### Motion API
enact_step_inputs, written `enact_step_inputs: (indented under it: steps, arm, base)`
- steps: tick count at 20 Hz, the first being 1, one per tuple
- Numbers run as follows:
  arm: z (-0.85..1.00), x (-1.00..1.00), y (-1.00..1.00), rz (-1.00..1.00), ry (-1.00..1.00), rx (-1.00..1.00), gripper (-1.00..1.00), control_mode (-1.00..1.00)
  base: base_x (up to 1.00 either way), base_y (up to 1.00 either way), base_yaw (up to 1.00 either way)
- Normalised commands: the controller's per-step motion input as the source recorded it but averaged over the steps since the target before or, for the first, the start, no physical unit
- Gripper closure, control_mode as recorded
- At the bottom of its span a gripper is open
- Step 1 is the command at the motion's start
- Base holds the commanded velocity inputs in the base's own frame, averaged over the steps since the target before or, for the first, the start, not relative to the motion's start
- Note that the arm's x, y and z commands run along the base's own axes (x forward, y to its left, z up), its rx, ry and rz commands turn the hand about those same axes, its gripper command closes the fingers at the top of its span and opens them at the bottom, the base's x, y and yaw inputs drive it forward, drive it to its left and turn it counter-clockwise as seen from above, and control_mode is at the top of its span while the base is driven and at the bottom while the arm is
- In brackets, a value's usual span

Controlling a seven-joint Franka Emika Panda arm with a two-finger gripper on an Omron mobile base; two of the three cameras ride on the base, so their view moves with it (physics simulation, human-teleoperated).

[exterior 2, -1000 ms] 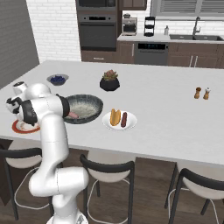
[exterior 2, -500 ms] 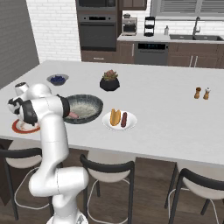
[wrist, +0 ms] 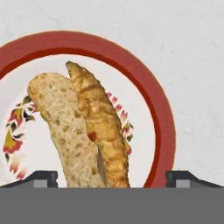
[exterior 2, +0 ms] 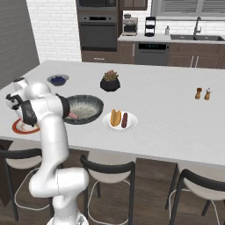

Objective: Place one bun and one sausage from the bowl on each plate.

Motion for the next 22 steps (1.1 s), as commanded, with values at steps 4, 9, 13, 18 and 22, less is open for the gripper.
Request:
enact_step_inputs:
  steps: [4,9,13,18,22]
  arm:
    - [0.77,-0.45,-0.32,-0.08,0.00,0.03,-1.00,-1.00]
    - [0.61,-0.08,-0.90,-0.22,0.00,0.14,-1.00,-1.00]
    - [0.45,0.14,-1.00,-0.22,0.07,0.16,-1.00,-1.00]
    - [-0.09,0.49,-0.97,-0.08,0.11,0.11,-1.00,-1.00]
    - [0.00,0.92,-0.65,0.00,0.25,0.00,-1.00,-1.00]
  base:
    - [0.00,0.00,0.00]
    - [0.00,0.00,0.00]
    - [0.00,0.00,0.00]
    - [0.00,0.00,0.00]
    - [0.00,0.00,0.00]
